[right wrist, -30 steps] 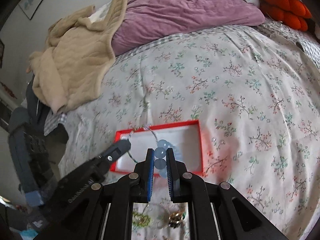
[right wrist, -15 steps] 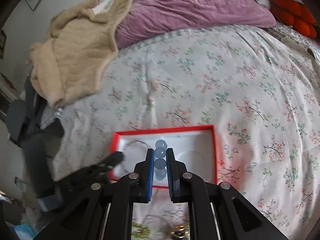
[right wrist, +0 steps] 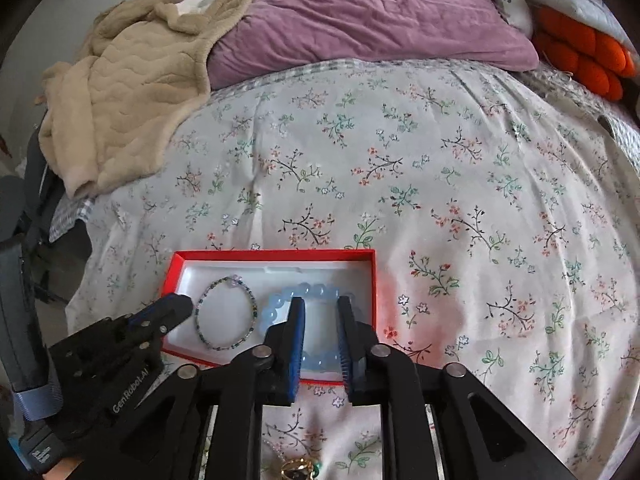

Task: Organize jewelry
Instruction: 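Lower both bracelets into the red box and open both tools, then grasp the lime green beaded bracelet with the left tool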

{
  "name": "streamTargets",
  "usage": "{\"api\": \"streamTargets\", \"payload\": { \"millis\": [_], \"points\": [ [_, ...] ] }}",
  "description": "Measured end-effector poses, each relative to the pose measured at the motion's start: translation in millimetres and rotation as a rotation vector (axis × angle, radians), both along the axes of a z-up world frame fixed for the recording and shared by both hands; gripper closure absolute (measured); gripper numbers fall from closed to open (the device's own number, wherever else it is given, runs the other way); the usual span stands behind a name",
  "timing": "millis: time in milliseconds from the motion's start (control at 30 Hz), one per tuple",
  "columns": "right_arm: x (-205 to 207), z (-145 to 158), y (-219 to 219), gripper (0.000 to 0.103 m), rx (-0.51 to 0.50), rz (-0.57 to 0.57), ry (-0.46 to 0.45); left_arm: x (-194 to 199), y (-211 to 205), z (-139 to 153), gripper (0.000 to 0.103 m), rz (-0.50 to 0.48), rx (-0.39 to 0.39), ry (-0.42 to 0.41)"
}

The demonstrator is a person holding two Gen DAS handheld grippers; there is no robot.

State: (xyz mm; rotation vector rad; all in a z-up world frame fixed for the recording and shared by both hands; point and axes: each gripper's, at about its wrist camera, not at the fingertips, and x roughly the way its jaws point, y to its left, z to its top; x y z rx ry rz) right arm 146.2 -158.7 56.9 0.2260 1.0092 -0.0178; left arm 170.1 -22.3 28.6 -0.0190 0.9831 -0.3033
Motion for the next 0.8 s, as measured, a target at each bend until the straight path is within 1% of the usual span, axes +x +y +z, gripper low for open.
{"api": "streamTargets", "payload": {
  "millis": [67,167,300,333,400,433,467,600,667,800],
  "points": [
    [-3.6,3.1,-1.8,0.083,-0.006,0.001,0.003,-4.5,-0.2,5.2,0.064,-0.006,0.003,-0.012],
    [-10.9,7.1,-4.9,0.083,-0.011,0.002,0.008,-12.3,0.5,12.1,0.058,-0.017,0.009,-0.021],
    [-24.7,11.0,-5.3,0.08,-0.015,0.005,0.016,-23.1,1.4,14.9,0.055,-0.021,0.052,-0.009],
    [-28.3,11.4,-4.9,0.076,-0.015,0.008,0.021,-26.3,2.9,14.6,0.053,-0.018,0.06,-0.001],
    [-36.4,11.7,-3.7,0.065,-0.019,0.011,0.03,-33.1,6.9,14.0,0.048,-0.01,0.069,0.018],
    [-39.6,11.9,-2.8,0.051,-0.019,0.01,0.03,-35.3,9.0,13.2,0.044,-0.006,0.072,0.026],
    [-43.3,12.4,-1.9,0.044,-0.017,0.011,0.029,-38.7,11.8,12.1,0.041,-0.002,0.075,0.039],
    [-55.6,12.1,2.7,0.043,-0.017,0.027,0.05,-48.0,18.8,7.7,0.036,0.006,0.087,0.078],
    [-60.4,10.5,4.9,0.04,-0.025,0.029,0.061,-53.0,22.4,5.7,0.029,0.009,0.093,0.099],
    [-68.5,4.4,8.0,0.035,-0.015,0.033,0.096,-61.5,26.4,0.9,0.024,0.003,0.115,0.147]
  ]
}}
